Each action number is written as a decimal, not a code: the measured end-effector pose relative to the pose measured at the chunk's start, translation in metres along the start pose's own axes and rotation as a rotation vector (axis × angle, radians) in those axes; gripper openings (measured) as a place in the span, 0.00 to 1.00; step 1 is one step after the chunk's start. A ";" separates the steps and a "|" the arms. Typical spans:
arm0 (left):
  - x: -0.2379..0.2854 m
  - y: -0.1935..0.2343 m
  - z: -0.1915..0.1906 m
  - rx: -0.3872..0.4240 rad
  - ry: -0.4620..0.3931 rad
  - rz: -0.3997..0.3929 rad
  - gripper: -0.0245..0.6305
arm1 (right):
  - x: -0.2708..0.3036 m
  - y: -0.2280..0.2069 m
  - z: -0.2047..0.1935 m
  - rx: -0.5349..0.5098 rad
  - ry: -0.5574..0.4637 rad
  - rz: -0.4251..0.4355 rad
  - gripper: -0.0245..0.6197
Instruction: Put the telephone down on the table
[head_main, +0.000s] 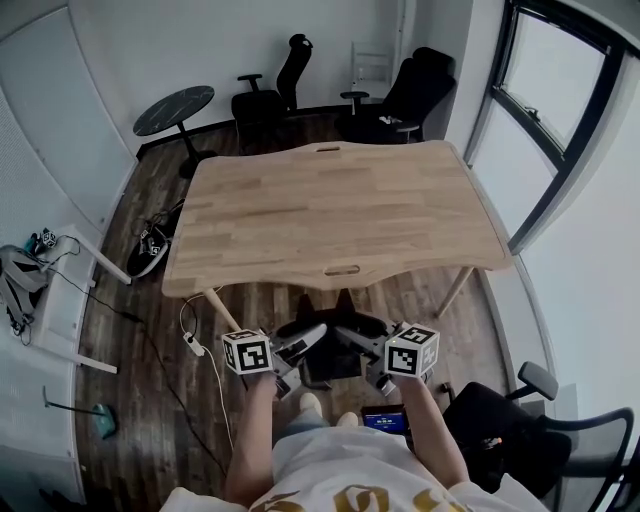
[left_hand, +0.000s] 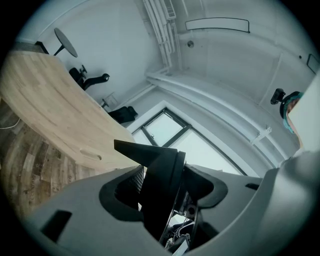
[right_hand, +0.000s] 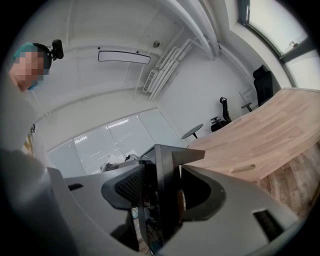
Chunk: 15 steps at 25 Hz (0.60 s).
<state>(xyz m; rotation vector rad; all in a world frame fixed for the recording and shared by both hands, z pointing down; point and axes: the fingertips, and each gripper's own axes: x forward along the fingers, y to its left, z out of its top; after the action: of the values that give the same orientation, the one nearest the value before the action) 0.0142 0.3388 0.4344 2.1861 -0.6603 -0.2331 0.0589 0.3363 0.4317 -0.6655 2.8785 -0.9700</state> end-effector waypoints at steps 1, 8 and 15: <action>0.002 -0.001 -0.001 0.000 0.001 0.000 0.40 | -0.002 -0.001 0.000 0.000 0.000 0.000 0.36; 0.016 0.005 -0.001 -0.010 0.007 0.001 0.40 | -0.006 -0.016 0.004 0.010 0.007 -0.005 0.36; 0.040 0.028 0.015 -0.023 0.013 -0.011 0.40 | 0.004 -0.047 0.018 0.017 0.008 -0.023 0.36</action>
<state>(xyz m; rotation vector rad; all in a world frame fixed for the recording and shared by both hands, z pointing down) 0.0314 0.2930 0.4483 2.1684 -0.6354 -0.2311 0.0762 0.2907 0.4453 -0.6967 2.8724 -1.0015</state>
